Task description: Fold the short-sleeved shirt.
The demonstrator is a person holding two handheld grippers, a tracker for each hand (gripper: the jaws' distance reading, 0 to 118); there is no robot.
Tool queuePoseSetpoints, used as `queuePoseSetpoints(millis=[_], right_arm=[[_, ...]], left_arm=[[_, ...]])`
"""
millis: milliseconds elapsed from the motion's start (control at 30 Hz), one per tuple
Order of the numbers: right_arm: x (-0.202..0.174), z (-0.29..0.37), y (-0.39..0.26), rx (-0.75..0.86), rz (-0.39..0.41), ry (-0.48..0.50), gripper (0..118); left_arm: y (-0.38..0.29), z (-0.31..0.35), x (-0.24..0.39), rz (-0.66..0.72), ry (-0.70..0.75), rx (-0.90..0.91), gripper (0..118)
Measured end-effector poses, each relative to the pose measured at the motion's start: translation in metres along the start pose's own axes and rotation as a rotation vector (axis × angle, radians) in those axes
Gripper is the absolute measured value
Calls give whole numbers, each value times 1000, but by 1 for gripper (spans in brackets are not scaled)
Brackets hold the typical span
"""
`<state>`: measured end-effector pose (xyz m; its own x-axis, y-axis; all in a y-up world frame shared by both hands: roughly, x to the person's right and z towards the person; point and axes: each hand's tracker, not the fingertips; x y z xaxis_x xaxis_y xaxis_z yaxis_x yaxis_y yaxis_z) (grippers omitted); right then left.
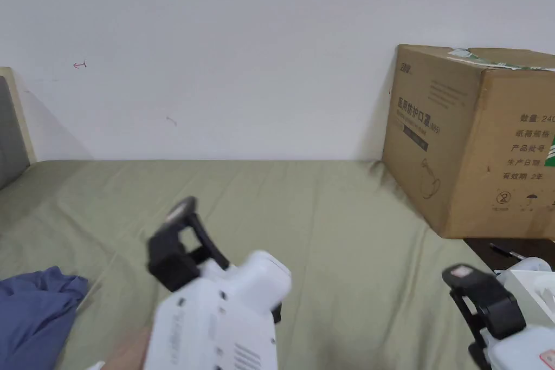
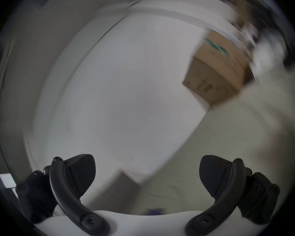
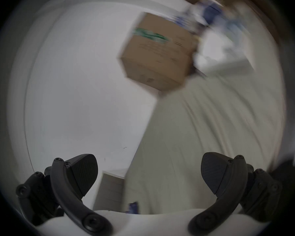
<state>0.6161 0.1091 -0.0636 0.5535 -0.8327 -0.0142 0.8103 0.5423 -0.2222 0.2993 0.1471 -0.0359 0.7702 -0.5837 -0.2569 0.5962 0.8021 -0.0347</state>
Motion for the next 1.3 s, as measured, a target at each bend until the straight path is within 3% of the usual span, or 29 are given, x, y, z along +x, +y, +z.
queuePoseSetpoints(millis=[67,133,167,200,267,367,467,933,1300], right_arm=[[-43,6,1,86,328,72,118],[-79,20,-12,226,749,126,118],[-87,21,-21,288,910,138,118],[-94,24,-30,344,1044,146,118],[-99,23,-44,345,1154,115,118],[-92,16,-52,270,1084,70,118],[-79,8,-52,194,991,64,118],[-64,-2,-30,211,886,-31,118],[-62,-3,-31,199,923,-49,118]], left_arm=[[-2,-8,-33,368,-27,-84,118],[-13,-15,-70,813,-93,-168,118],[-22,-15,-78,935,-87,-183,118],[-29,-13,-83,1013,-64,-175,118],[-32,-10,-79,911,14,-159,118],[-32,-7,-64,669,31,-143,118],[-28,-2,-50,572,46,-126,118],[-28,-6,-49,596,-6,-130,118],[-25,-9,-42,600,-83,-145,118]])
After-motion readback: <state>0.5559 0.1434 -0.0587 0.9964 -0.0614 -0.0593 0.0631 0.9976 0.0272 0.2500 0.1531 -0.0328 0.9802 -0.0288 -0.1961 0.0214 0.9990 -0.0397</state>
